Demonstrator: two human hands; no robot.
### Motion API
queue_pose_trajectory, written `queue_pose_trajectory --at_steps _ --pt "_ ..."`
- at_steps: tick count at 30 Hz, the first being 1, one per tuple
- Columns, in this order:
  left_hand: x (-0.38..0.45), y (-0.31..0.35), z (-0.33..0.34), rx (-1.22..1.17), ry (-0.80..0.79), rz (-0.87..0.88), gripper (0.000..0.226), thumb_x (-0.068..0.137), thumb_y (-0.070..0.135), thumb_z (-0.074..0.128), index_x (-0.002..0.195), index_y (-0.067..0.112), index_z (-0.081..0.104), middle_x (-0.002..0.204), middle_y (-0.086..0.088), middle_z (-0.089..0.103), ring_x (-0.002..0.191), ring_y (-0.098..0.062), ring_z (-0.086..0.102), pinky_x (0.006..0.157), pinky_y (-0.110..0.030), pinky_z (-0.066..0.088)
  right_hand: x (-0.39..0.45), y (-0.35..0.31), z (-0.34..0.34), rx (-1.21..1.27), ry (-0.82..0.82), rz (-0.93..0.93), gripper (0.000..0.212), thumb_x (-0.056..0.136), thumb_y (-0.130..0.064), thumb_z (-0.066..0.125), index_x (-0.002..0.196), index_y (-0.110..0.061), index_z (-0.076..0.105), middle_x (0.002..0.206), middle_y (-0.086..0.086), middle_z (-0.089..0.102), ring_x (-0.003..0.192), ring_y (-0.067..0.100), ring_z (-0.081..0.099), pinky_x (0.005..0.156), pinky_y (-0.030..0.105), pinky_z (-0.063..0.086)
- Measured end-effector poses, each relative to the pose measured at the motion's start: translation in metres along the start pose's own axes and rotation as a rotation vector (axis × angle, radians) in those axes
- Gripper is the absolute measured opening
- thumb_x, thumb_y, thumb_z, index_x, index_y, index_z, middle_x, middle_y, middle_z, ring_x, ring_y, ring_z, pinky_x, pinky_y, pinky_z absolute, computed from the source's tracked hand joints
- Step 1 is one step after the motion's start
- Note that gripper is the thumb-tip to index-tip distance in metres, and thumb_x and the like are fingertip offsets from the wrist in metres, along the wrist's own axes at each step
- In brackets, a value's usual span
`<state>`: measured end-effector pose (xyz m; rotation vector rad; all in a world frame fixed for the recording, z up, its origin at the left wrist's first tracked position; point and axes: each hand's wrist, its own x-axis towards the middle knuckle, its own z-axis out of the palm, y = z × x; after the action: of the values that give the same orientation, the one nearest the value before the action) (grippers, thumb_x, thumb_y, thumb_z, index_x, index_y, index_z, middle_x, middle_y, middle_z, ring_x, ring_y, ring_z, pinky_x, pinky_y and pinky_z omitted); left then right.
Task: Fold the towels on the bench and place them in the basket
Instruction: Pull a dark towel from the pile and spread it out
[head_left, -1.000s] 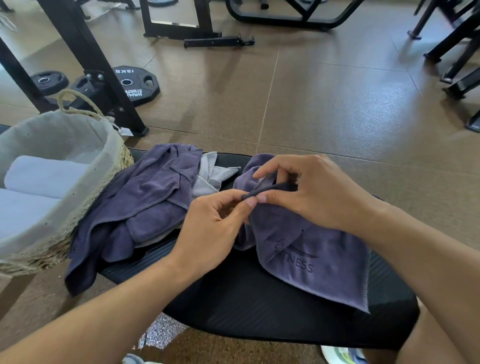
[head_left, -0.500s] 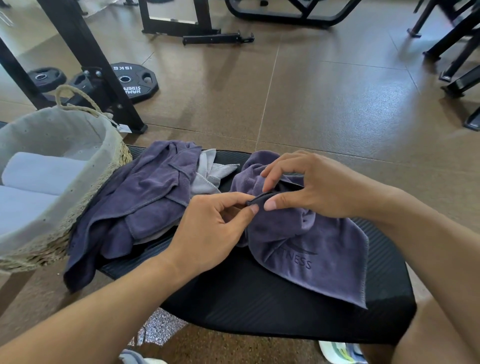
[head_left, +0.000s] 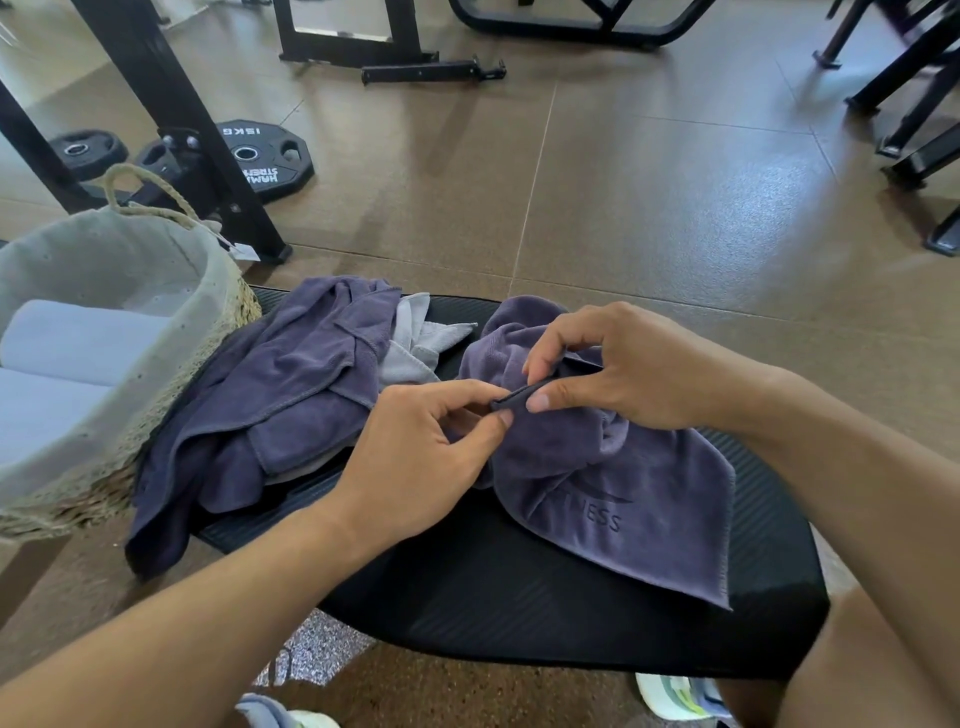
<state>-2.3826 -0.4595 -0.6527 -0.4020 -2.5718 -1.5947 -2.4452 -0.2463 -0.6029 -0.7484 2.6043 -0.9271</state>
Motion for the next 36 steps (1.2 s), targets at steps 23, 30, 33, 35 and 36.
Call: queue_pose_trajectory --at_steps 23,30,33,35,36 --pt "0.007 -0.023 -0.014 0.384 -0.279 -0.205 0.014 0.091 0.046 0.065 0.082 0.037 0.072 0.065 0.02 0.065 0.063 -0.002 0.059 0.067 -0.032 0.051 0.01 0.043 0.001 -0.305 -0.047 0.189 0.06 0.091 -0.007 0.064 0.142 -0.036 0.054 0.142 -0.01 0.056 0.131 0.01 0.05 0.096 0.015 0.029" --pt "0.017 -0.016 -0.034 0.577 -0.029 -0.253 0.014 0.095 0.045 0.059 0.09 0.038 0.07 0.079 0.012 0.07 0.088 -0.021 0.067 0.077 -0.038 0.054 0.004 0.03 0.005 -0.483 -0.306 0.226 0.031 0.097 -0.03 0.058 0.126 -0.038 0.066 0.12 -0.01 0.063 0.115 0.014 0.059 0.099 0.03 0.044" --pt "0.021 -0.012 -0.043 0.756 0.042 -0.248 0.018 0.098 0.045 0.055 0.103 0.037 0.071 0.099 0.007 0.074 0.103 -0.025 0.066 0.076 -0.037 0.048 -0.01 0.019 0.005 -0.34 -0.451 0.257 0.022 0.099 -0.027 0.055 0.111 -0.036 0.071 0.082 -0.028 0.07 0.084 -0.002 0.067 0.081 0.024 0.049" --pt "0.022 -0.013 -0.047 0.805 0.06 -0.237 0.019 0.098 0.045 0.054 0.104 0.038 0.071 0.1 0.004 0.075 0.104 -0.026 0.066 0.075 -0.038 0.047 -0.019 0.014 0.008 -0.152 -0.466 0.241 0.022 0.095 -0.017 0.063 0.11 -0.031 0.068 0.078 -0.023 0.071 0.077 -0.001 0.07 0.078 0.023 0.052" --pt "0.022 -0.014 -0.049 0.818 0.065 -0.233 0.019 0.098 0.045 0.055 0.104 0.038 0.072 0.1 0.004 0.075 0.103 -0.026 0.066 0.074 -0.038 0.047 -0.023 0.013 0.01 -0.106 -0.404 0.217 0.021 0.091 -0.016 0.069 0.106 -0.03 0.066 0.081 -0.019 0.073 0.079 0.0 0.07 0.079 0.024 0.053"
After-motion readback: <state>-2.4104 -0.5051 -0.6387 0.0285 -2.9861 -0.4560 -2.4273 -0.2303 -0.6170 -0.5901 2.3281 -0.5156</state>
